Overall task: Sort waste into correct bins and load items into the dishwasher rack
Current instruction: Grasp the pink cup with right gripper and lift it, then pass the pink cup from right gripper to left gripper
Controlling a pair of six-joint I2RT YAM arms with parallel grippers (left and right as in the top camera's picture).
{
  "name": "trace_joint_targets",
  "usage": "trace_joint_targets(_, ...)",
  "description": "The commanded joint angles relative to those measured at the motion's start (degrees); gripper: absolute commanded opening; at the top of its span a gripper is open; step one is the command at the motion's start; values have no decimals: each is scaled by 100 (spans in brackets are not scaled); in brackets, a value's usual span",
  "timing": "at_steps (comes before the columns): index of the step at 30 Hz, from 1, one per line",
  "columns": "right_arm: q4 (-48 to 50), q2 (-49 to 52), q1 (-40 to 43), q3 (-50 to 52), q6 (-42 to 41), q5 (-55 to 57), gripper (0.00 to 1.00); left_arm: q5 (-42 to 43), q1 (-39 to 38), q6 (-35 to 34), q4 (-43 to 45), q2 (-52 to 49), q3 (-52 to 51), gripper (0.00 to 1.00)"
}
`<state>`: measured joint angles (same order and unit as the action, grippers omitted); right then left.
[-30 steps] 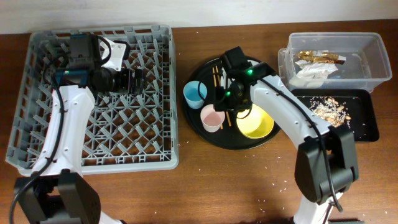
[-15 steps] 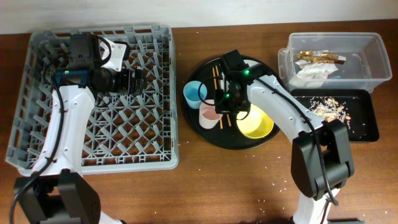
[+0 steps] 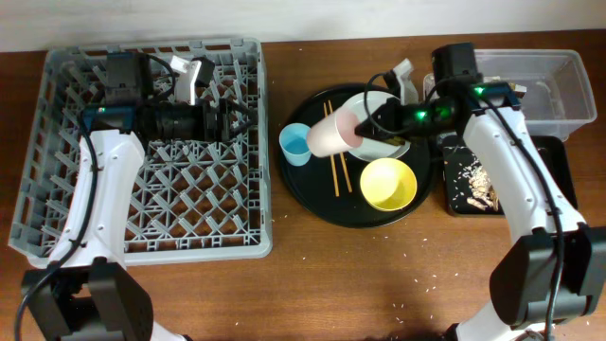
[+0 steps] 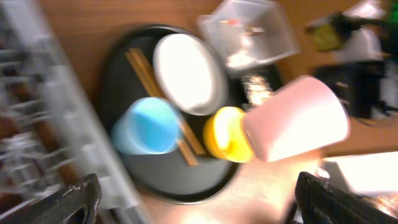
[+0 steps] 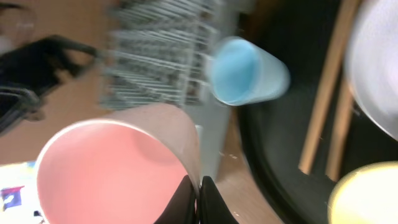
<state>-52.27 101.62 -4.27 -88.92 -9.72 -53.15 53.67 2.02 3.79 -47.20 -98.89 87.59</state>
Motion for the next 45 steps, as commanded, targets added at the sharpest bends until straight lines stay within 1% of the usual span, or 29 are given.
trace_joint_targets(1,420,-31,-57,0,348,-1486,4,2020,28,-31,39,61,74,99)
trace_joint_targets(2,671,-31,-138,0,326,-1615,4,2531,26,-31,66,-7,72,99)
trace_joint_targets(3,841,-28,-195,0,306,-1707,4,2826,26,-28,90,-55,72,99)
trace_joint_targets(6,1532,-28,-369,0,-195,-1714,4,3471,24,-33,122,-249,72,99)
trace_joint_targets(8,2020,-28,-442,0,-570,-1692,4,3650,22,-59,114,-323,72,99)
trace_joint_targets(11,3051,-26,-601,0,-1362,-1674,4,3650,-15,-72,103,-328,72,99)
trace_joint_targets(13,3526,-26,-743,0,-1644,-1641,4,3650,-85,-101,105,-328,72,99)
trace_joint_targets(15,3578,0,-977,0,-1738,-1263,4,3650,-214,-101,109,-328,72,99)
trace_joint_targets(21,3683,72,-1316,0,-1740,-898,4,3650,-315,-103,122,-328,72,99)
trace_joint_targets(23,3670,142,-1335,0,-1742,-914,4,3650,-315,-103,122,-328,72,93)
trace_joint_targets(29,3646,205,-1335,0,-1740,-911,4,3650,-315,-103,125,-328,72,67)
trace_joint_targets(30,3644,205,-1335,0,-1738,-914,4,3650,-315,-101,129,-328,72,66)
trace_joint_targets(35,3447,205,-1335,0,-1672,-914,4,3650,-315,-103,140,-328,74,64)
trace_joint_targets(41,3359,205,-1338,0,-1580,-916,4,3650,-297,-105,420,-328,74,64)
trace_joint_targets(44,3338,205,-1373,0,-1578,-918,4,3650,-297,-284,723,-328,74,82)
trace_joint_targets(45,3338,205,-1384,0,-1578,-918,4,3650,-297,-334,782,-328,74,84)
